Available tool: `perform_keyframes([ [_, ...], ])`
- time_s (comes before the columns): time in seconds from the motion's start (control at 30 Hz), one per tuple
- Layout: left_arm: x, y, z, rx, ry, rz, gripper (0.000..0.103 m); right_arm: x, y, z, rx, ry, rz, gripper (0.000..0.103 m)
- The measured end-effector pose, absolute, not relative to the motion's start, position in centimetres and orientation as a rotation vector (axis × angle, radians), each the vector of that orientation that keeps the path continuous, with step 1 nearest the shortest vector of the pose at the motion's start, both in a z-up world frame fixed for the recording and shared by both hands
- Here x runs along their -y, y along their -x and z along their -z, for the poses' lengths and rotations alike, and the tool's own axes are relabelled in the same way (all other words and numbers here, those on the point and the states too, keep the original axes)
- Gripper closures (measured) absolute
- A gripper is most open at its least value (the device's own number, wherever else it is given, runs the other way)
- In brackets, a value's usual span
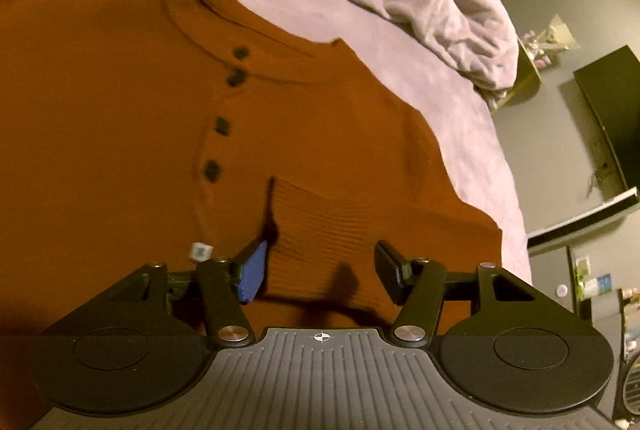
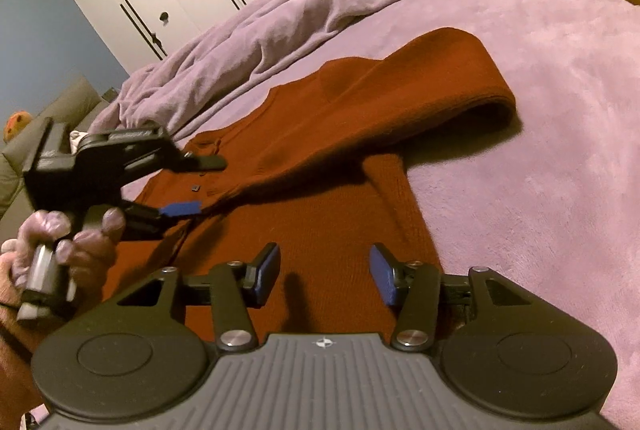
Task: Fold small clothes
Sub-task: 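Grasp the other sleeve cuff with the left tool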
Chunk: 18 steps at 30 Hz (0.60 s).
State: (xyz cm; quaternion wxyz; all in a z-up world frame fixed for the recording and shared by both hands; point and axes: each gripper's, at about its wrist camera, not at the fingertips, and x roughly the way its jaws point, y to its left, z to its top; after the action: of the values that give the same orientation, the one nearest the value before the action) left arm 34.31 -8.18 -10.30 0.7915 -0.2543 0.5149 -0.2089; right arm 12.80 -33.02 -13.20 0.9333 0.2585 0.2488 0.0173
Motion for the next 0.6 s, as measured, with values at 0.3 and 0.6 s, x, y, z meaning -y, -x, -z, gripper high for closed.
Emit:
perform_keyframes([
  [0.3, 8.3, -33.8, 6.7, -1.002, 0.443, 0.460, 0.095, 32.4, -12.7, 13.1, -0.513, -0.453, -0.032, 0.054],
  [0.6, -0.7, -33.3, 3.5, -0.828, 0.137, 0.163, 0.095, 32.2, -13.0, 12.8, -0.525, -0.423, -0.005, 0.054],
])
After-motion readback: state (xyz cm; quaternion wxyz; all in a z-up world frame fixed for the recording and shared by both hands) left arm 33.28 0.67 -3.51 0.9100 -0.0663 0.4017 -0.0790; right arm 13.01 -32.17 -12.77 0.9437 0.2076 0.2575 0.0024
